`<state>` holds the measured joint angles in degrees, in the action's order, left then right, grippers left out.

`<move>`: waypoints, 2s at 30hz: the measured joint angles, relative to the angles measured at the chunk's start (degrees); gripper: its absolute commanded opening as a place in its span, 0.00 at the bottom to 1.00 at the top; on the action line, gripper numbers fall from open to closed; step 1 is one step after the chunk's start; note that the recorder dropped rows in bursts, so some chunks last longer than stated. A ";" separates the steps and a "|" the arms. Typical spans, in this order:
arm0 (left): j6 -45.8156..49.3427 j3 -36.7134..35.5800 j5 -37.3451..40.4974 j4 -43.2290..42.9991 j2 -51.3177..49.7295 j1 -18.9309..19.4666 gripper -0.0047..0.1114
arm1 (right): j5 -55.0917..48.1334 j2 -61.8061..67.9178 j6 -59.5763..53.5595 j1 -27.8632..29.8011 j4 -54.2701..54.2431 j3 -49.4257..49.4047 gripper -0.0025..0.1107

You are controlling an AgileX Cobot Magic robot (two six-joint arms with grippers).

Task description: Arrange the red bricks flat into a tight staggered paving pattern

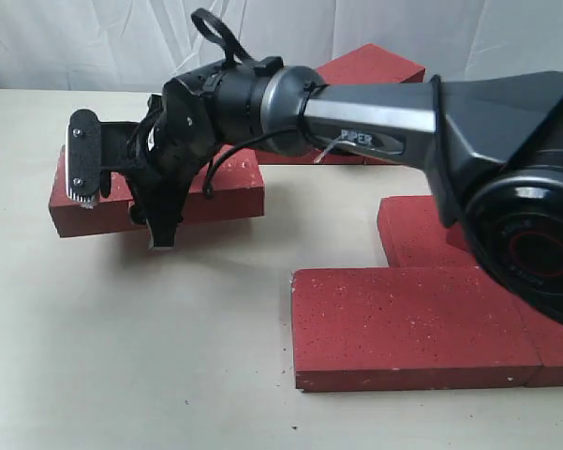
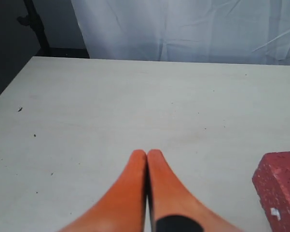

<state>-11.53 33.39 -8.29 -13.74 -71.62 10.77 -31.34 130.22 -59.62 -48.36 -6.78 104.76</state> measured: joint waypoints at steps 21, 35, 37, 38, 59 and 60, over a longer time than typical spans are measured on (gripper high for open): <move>-0.87 0.00 -0.03 0.00 0.00 0.00 0.04 | 0.71 2.63 5.69 0.10 1.84 2.01 0.69; -1.07 -0.80 -5.00 0.00 -5.93 0.00 0.04 | -23.30 -6.97 21.80 15.17 0.26 2.06 0.03; -1.53 -0.80 -5.57 0.00 -8.38 0.00 0.04 | -26.69 -6.97 23.68 18.50 -1.76 2.06 0.03; -1.95 -0.80 -5.68 0.00 -9.68 0.00 0.04 | -28.52 -6.97 24.19 19.86 -3.20 2.06 0.03; -3.22 10.91 4.41 -1.20 -28.18 -6.21 0.04 | -16.82 -4.43 19.76 21.91 -4.16 -8.05 0.03; -3.22 10.91 4.59 -1.20 -28.26 -6.21 0.04 | -16.60 -4.43 19.62 21.91 -4.16 -8.17 0.03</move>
<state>-14.75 44.30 -3.70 -14.95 -99.88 4.56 -47.94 125.78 -40.00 -26.45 -10.94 96.59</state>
